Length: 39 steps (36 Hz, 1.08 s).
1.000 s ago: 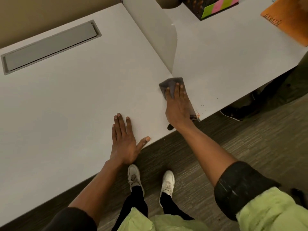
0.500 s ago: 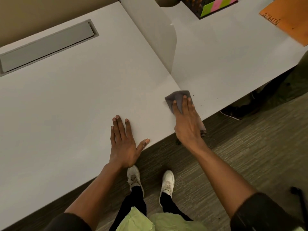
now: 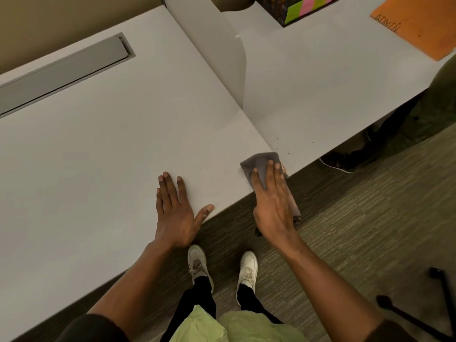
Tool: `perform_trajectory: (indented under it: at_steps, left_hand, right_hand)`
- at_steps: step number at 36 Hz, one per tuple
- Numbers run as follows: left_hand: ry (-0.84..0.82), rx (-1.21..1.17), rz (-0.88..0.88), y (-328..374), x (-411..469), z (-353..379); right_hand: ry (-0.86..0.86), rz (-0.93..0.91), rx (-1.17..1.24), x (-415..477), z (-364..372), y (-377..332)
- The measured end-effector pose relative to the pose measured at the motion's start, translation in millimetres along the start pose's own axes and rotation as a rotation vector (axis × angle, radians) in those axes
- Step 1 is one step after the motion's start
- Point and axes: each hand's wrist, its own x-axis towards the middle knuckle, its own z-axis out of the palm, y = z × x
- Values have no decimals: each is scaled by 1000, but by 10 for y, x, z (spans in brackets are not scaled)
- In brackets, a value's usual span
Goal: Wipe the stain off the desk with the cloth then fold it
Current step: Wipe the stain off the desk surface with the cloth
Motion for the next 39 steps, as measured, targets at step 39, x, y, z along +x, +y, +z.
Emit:
perform_trajectory:
  at_steps: [39]
  left_hand:
    - [-3,-10,-5,-23,44,27]
  right_hand:
    - [-55,-150,-1,228,-10,-93]
